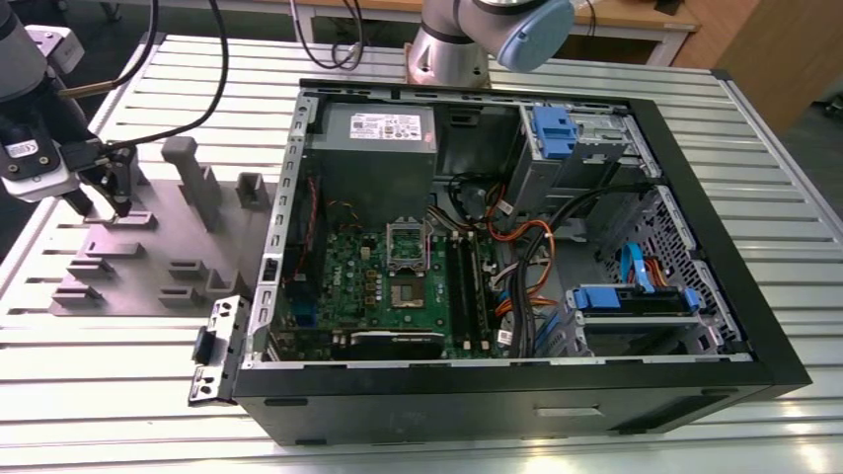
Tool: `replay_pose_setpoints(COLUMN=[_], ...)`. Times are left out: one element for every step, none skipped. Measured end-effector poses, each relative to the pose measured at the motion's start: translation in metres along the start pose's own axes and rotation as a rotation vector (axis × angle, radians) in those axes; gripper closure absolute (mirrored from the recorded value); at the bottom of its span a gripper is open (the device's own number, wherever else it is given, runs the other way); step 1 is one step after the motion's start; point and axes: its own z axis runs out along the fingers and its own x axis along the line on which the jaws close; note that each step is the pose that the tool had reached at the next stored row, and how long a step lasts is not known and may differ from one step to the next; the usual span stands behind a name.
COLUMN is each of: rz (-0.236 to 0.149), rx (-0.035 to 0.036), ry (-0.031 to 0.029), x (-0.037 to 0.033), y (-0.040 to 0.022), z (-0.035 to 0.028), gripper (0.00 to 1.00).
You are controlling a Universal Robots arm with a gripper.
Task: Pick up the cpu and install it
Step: 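Pick up the cpu and move it towards the insertion slot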
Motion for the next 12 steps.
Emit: replay_pose_setpoints(rz=[0.0, 0.0, 0.0, 0.0, 0.0, 0.0, 0.0, 0.0, 0.0, 0.0, 0.0, 0.0], rx=[-0.0001, 0.0001, 0.0001, 0.0, 0.0, 0.0, 0.0, 0.0, 0.0, 0.0003, 0.0003, 0.0001], ry=[-0.0001, 0.0001, 0.0002, 0.0, 0.0, 0.0, 0.0, 0.0, 0.0001, 0.0005, 0.0005, 0.0001], x=[0.0, 0.0, 0.0, 0.0, 0.0, 0.0, 0.0, 0.0, 0.0, 0.0001, 0.0001, 0.0001], y=[0.0, 0.0, 0.0, 0.0, 0.0001, 0.0001, 0.0, 0.0001, 0.0001, 0.0, 0.0001, 0.0001], z=[0.0, -0.0003, -0.0005, -0.0006, -0.0011, -0.0012, -0.0012, -0.0012, -0.0014, -0.0022, -0.0029, -0.0034], gripper=[0.53, 0.53, 0.53, 0.53, 0.53, 0.53, 0.53, 0.53, 0.53, 0.53, 0.53, 0.53])
